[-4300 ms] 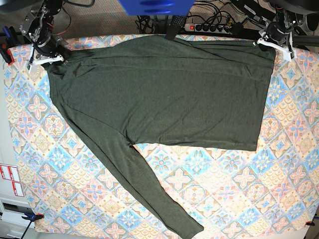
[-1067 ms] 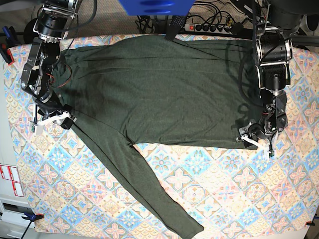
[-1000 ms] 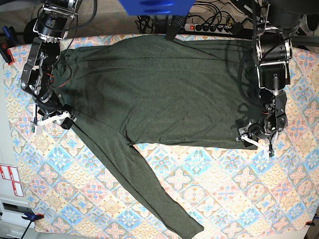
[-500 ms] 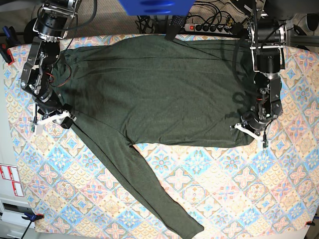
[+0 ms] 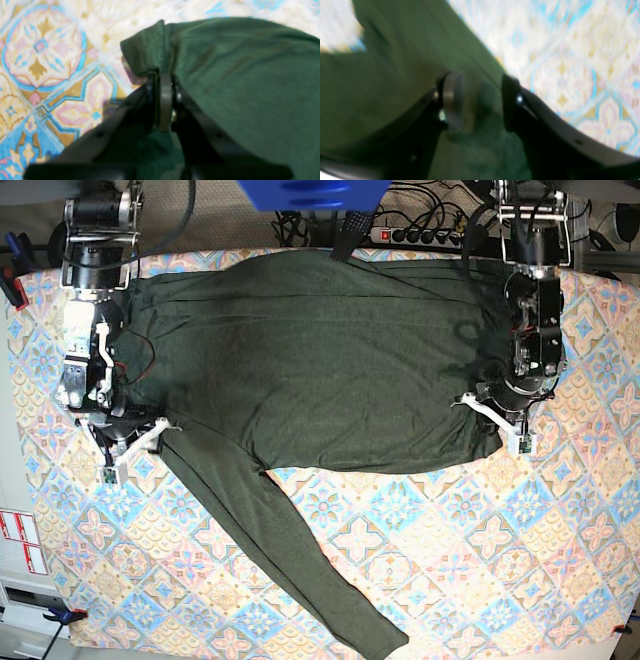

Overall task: Fold the T-shirt properly
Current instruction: 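Grasp the shirt's side edges with both grippers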

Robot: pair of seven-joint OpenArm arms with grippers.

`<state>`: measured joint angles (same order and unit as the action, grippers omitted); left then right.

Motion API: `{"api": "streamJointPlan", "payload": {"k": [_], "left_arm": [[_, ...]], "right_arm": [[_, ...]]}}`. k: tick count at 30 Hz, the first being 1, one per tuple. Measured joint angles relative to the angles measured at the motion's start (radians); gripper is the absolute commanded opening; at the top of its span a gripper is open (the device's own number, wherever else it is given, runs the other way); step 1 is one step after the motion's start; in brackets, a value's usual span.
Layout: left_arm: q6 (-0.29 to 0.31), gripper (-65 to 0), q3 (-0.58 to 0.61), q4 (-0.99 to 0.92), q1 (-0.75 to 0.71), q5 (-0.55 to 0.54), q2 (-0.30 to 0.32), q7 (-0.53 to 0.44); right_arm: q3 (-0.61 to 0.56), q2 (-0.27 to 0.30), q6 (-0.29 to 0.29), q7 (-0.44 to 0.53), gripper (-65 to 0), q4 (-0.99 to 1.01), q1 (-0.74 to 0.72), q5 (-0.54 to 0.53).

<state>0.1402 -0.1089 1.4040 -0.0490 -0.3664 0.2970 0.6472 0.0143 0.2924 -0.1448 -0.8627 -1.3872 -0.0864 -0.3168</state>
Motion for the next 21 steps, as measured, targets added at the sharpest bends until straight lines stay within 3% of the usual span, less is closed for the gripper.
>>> {"api": "streamJointPlan", "payload": {"k": [6,8,21], "left_arm": [[-0.004,-65.0,-0.040,0.127,-0.085,0.007,0.005,0.003],[-0.002,-65.0,-0.041,0.161,-0.106,0.005,0.005,-0.001],[0.009,-65.0,-0.103,0.186,-0.163,-0.001,-0.001,0.000]], "right_arm": [[-0.126,0.044,0.007,0.016,-40.1,0.162,-0.110,0.025],[-0.159,0.048,-0.003,0.079,-40.1,0.199,-0.140,0.017],[-0.320,0.055,-0.001,0.243,-40.1,0.520,-0.266,0.021]]}}
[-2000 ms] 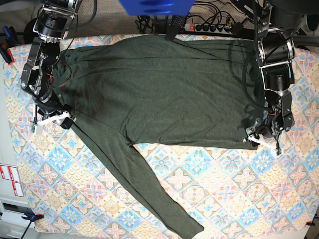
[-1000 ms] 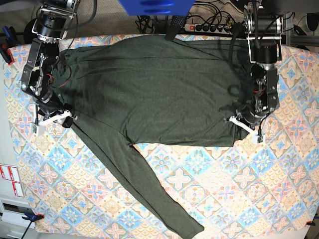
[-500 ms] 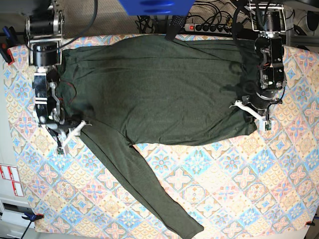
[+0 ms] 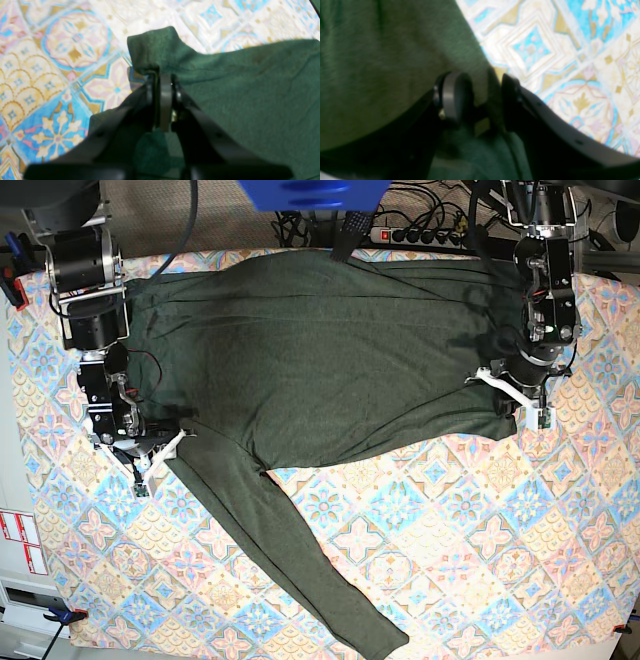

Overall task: Fold the T-shirt properly
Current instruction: 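Grasp the shirt's side edges with both grippers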

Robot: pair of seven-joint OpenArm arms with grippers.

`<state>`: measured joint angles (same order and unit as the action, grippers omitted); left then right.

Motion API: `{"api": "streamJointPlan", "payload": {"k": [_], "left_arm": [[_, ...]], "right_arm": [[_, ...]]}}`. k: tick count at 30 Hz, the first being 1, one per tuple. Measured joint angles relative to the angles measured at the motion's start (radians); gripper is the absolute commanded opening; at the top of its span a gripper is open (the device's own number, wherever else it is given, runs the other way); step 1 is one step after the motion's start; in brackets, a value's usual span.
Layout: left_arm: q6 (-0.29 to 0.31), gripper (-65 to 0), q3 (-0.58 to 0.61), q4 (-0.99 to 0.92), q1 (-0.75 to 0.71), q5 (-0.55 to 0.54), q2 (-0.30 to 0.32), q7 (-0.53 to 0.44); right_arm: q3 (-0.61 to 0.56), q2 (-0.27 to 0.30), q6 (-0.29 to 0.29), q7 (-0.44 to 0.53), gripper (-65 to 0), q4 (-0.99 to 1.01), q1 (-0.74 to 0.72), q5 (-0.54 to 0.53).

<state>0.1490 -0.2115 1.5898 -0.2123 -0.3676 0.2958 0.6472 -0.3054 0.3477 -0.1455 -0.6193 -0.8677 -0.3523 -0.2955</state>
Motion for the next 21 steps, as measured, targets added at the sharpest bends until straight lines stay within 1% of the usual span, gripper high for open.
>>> {"api": "streamJointPlan", "payload": {"k": [1,2,5,7,9,10,11,14,15,18,20,21], "left_arm": [[-0.003,-65.0,-0.005,0.000,-0.002,0.002,0.001,0.000],[-0.016,-65.0,-0.008,0.000,-0.004,0.003,0.001,0.000],[-0.009,-65.0,-0.006,0.000,0.000,0.001,0.002,-0.001],[-0.003,-65.0,-0.006,0.001,-0.001,0.001,0.000,0.000],[-0.003,-65.0,-0.006,0.001,-0.001,0.001,0.001,-0.001],[-0.003,-65.0,-0.006,0.005,-0.002,0.002,0.002,0.000],[-0.013,-65.0,-0.006,0.011,-0.002,0.002,0.001,0.000],[-0.009,-65.0,-0.006,0.027,-0.001,0.001,0.000,-0.001],[0.000,-65.0,-0.006,0.031,-0.001,0.001,0.001,-0.002],[-0.010,-65.0,-0.006,0.032,-0.002,0.002,0.001,0.000],[-0.009,-65.0,-0.009,0.032,-0.002,0.001,0.000,0.000],[-0.009,-65.0,-0.017,0.032,-0.001,0.002,-0.002,0.003]], "right_arm": [[-0.009,0.002,0.000,0.010,-40.1,0.019,-0.002,0.000],[-0.016,0.003,0.000,0.043,-40.1,0.037,-0.002,-0.006],[-0.045,0.005,-0.001,0.071,-40.2,0.089,-0.027,-0.010],[-0.057,0.005,-0.034,0.080,-40.6,0.108,-0.038,-0.008],[-0.056,0.008,-0.092,0.104,-41.5,0.114,-0.036,0.000],[-0.056,0.013,-0.122,0.103,-43.8,0.114,-0.035,-0.004],[-0.056,0.020,-0.151,0.098,-47.5,0.113,-0.035,-0.005],[-0.058,0.020,-0.158,0.073,-62.0,0.075,-0.024,-0.007],[-0.059,0.020,-0.156,0.074,-65.0,0.058,-0.008,-0.003],[-0.052,0.023,-0.146,0.099,-64.6,-0.010,0.048,-0.003],[0.006,0.019,-0.158,0.057,-64.9,-0.067,0.087,-0.002],[0.051,0.014,-0.167,0.054,-64.9,-0.101,0.120,0.000]]}}
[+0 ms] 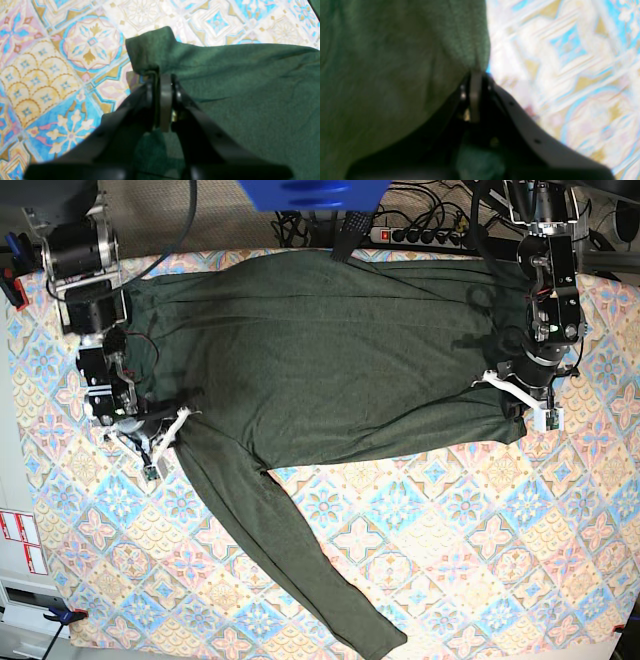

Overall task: Fold the T-shirt properly
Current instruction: 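Grasp the shirt's side edges with both grippers, then fold the grasped side edges toward the shoulder edge with both grippers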

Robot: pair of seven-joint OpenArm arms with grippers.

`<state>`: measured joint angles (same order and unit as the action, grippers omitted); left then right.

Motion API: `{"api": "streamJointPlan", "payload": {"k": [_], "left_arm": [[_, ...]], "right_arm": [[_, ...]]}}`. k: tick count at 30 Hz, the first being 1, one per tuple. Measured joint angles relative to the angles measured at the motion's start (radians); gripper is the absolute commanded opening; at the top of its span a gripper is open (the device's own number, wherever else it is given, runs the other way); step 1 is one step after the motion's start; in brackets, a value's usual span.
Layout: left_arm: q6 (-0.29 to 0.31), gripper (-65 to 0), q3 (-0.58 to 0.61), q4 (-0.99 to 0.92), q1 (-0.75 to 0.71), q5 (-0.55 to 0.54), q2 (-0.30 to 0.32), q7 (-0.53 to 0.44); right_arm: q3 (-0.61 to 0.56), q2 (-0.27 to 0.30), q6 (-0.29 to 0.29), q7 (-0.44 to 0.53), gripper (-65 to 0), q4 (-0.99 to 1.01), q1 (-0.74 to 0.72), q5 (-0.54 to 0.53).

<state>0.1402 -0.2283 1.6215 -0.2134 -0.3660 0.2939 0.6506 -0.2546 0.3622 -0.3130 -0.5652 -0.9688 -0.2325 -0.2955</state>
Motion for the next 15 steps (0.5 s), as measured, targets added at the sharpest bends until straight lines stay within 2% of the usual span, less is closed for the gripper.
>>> {"api": "streamJointPlan", "payload": {"k": [6,8,11,15], "left_arm": [[-0.004,-65.0,-0.035,0.000,-0.005,0.003,0.011,-0.001],[0.017,-65.0,-0.029,0.000,-0.020,-0.004,0.023,-0.008],[-0.004,-65.0,-0.031,0.033,-0.042,0.001,0.036,-0.005],[0.015,-65.0,-0.055,0.101,-0.087,-0.004,0.036,-0.008]], "right_arm": [[0.211,0.005,0.008,-0.055,-64.9,-0.215,0.164,0.004],[0.248,0.007,0.007,-0.080,-64.9,-0.290,0.196,0.006],[0.288,0.001,-0.010,-0.086,-64.9,-0.412,0.267,-0.003],[0.330,0.001,-0.003,-0.100,-64.9,-0.536,0.366,0.002]]}}
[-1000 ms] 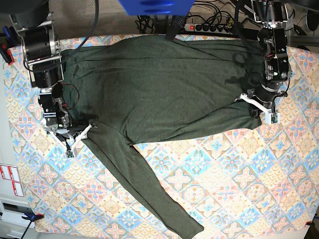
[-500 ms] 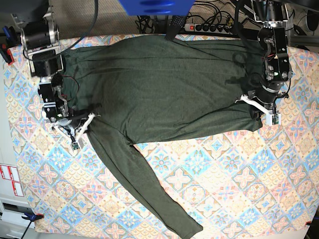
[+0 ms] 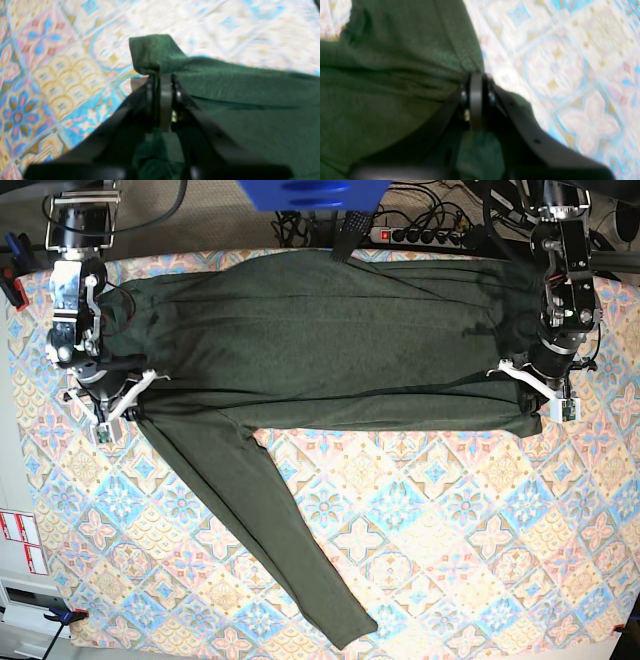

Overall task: Fold the T-shirt properly
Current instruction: 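Fold the grasped side edges toward the shoulder edge with both grippers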

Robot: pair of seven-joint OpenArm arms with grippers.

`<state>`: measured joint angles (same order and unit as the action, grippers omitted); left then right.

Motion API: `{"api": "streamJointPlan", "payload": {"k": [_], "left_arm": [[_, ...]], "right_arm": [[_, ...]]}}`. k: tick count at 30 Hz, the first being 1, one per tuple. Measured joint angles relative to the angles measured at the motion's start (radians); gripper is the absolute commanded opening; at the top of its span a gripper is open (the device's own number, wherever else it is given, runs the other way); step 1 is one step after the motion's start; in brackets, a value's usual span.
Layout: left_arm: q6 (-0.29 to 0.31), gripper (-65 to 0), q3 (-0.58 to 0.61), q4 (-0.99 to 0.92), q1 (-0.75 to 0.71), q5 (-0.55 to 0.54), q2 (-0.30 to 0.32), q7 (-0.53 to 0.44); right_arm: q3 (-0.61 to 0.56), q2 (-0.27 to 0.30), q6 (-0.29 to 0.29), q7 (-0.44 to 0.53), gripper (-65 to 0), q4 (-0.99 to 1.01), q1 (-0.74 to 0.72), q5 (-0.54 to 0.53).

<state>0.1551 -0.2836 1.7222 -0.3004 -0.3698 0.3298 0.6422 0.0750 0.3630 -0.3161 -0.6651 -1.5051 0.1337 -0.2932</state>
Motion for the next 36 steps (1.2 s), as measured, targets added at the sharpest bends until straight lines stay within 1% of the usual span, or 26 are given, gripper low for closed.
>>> {"api": "streamJointPlan", "payload": {"k": [4,8,11,19,30,36], "left_arm": [[-0.008,-65.0,-0.060,0.004,-0.027,0.002,-0.001,0.007],[-0.008,-65.0,-0.107,0.003,-0.063,0.003,0.002,0.005],[-0.007,-65.0,-0.110,0.002,-0.082,0.003,0.000,0.008],[-0.008,-65.0,-0.108,0.001,-0.133,0.003,0.000,0.005],[-0.006,-65.0,-0.108,-0.004,-0.154,0.007,0.000,0.004],[-0.004,-65.0,-0.105,-0.091,-0.150,0.008,0.000,0.005]], "right_arm": [[0.017,0.006,0.005,0.008,-64.9,-0.093,0.074,-0.002],[0.024,-0.003,-0.010,0.005,-64.9,-0.140,0.151,-0.009],[0.040,0.000,0.000,-0.001,-65.0,-0.172,0.189,-0.003],[0.040,0.000,-0.003,0.005,-65.0,-0.224,0.261,-0.005],[0.037,0.000,-0.002,0.006,-65.0,-0.229,0.269,-0.005],[0.037,-0.001,-0.002,0.006,-65.0,-0.227,0.282,-0.006]]}}
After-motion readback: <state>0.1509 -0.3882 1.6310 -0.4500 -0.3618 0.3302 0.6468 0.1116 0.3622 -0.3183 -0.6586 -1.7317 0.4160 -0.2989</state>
